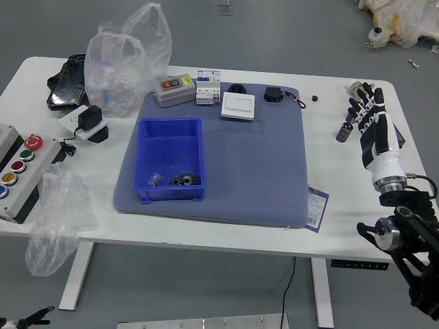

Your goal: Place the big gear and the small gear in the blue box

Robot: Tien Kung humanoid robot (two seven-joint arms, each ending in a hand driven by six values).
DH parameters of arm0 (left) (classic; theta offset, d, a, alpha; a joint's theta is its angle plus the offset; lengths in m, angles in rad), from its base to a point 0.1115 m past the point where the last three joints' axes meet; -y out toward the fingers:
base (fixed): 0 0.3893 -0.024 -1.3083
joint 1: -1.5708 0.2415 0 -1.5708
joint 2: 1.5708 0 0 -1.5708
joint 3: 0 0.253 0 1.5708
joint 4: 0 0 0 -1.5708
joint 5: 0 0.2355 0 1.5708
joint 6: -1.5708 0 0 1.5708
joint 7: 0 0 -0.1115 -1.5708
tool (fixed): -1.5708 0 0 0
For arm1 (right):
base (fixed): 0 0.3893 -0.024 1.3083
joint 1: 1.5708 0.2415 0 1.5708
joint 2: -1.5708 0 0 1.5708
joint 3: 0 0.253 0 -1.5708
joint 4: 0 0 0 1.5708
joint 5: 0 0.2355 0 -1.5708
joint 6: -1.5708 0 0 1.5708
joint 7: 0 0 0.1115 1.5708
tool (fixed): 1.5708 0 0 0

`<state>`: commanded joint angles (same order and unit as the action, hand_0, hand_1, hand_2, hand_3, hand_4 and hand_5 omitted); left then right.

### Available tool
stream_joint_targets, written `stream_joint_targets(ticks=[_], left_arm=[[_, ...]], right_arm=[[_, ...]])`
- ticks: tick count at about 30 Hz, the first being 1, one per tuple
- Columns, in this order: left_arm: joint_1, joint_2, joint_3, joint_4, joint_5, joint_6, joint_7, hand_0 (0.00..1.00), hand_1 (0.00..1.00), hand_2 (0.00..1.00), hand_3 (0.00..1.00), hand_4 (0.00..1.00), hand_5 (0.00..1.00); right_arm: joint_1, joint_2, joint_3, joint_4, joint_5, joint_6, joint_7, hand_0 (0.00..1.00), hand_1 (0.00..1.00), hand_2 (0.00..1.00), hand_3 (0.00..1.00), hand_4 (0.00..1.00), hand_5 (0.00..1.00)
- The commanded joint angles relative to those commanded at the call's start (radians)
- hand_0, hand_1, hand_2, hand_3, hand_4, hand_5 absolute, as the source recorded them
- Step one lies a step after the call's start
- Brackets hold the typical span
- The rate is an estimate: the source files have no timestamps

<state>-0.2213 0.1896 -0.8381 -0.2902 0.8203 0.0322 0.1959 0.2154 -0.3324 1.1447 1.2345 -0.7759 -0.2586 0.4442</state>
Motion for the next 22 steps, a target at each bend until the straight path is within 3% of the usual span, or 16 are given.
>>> stream_joint_targets(ticks=[1,2,19,20,22], left_arm=[[-0.002,0.001,0.001,0.0,0.0,0.0,-0.002,0.65,0.375,0.455,0.722,0.748,0.666],[-0.003,0.003,0.001,0.0,0.001,0.0,-0.003,0.642,0.29,0.353,0.715,0.748,0.667],[0.003,0.023,-0.017,-0.001,0.021,0.014,-0.008,0.636,0.261,0.316,0.7,0.747,0.66],[0.004,0.022,-0.019,0.0,0.024,0.011,-0.004,0.645,0.429,0.519,0.711,0.749,0.658],[0.006,0.02,-0.024,0.001,0.031,0.005,0.006,0.645,0.429,0.519,0.711,0.749,0.658]], right_arm=[[-0.003,-0.001,0.005,0.0,0.002,0.0,-0.001,0.936,0.979,0.998,0.998,0.998,0.998],[-0.006,-0.001,0.01,-0.001,0.002,-0.001,-0.002,0.94,0.974,0.998,0.998,0.998,0.998],[-0.041,0.002,0.131,-0.001,0.014,0.001,0.001,0.958,0.957,0.998,0.998,0.998,0.998],[-0.044,0.003,0.135,-0.002,0.017,0.003,0.002,0.962,0.948,0.998,0.998,0.998,0.998],[-0.05,0.006,0.14,-0.003,0.022,0.007,0.005,0.962,0.948,0.998,0.998,0.998,0.998]])
